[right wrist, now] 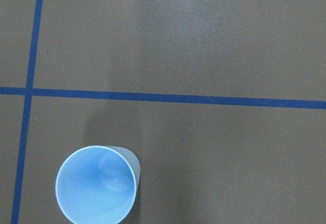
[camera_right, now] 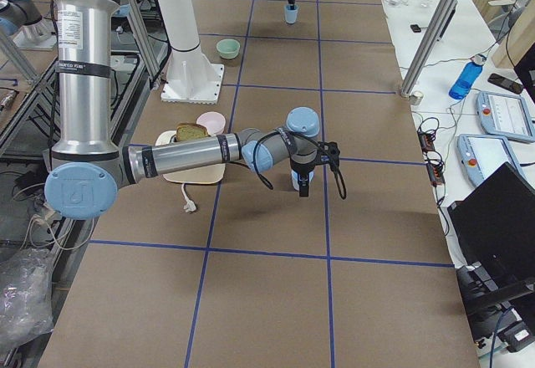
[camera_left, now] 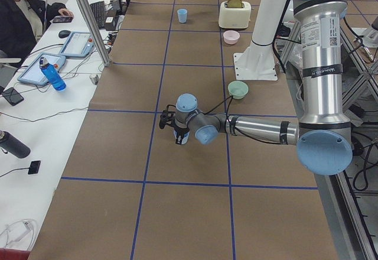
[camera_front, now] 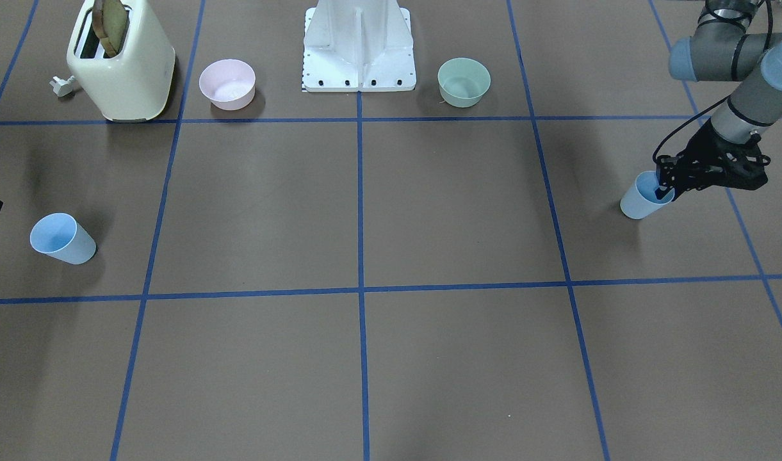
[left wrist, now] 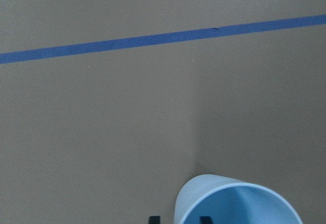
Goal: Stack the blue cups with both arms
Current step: 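Close the left gripper on the rim of its light blue cup, then lift the cup with the left gripper while the right gripper grasps its cup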
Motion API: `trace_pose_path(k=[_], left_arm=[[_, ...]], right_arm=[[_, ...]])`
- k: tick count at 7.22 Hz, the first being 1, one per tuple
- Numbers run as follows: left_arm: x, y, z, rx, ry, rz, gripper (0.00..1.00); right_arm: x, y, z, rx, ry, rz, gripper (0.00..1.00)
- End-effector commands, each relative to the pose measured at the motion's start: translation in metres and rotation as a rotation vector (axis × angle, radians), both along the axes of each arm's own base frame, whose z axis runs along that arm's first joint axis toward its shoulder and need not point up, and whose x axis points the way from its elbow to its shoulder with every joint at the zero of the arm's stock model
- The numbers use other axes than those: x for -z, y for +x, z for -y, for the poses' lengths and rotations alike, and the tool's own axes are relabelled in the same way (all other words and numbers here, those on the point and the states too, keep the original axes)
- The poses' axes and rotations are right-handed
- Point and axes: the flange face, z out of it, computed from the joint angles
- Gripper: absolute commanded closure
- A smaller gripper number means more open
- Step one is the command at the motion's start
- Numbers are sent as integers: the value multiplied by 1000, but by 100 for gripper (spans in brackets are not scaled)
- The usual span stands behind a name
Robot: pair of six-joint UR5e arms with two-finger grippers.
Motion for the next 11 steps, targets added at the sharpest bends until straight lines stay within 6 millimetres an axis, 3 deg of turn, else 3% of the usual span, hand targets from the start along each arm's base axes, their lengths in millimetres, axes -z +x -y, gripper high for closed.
trace_pose_path(k=[1, 2, 4, 6, 7, 8, 10, 11], left_arm=[[14, 3, 0, -13, 8, -18, 100], [45, 6, 3, -23, -5, -26, 100], [147, 12, 9, -43, -57, -26, 100], [247, 32, 35, -14, -106, -26, 100], [280, 48, 39, 7, -136, -49, 100], [307, 89, 32, 3, -173, -77, 100], [349, 135, 32, 3, -226, -91, 100], [360, 147, 30, 7, -230, -90, 100]], right_arm=[[-2, -1, 0, 0, -5, -4, 0], [-3, -2, 2, 0, -6, -7, 0], [2, -10, 23, 0, -3, -4, 0], [9, -33, 54, -11, -27, 3, 0], [8, -46, 61, -7, -36, 3, 0], [7, -60, 58, -4, -57, 2, 0], [6, -60, 53, -3, -63, 4, 0], [3, -59, 50, -3, -69, 4, 0]])
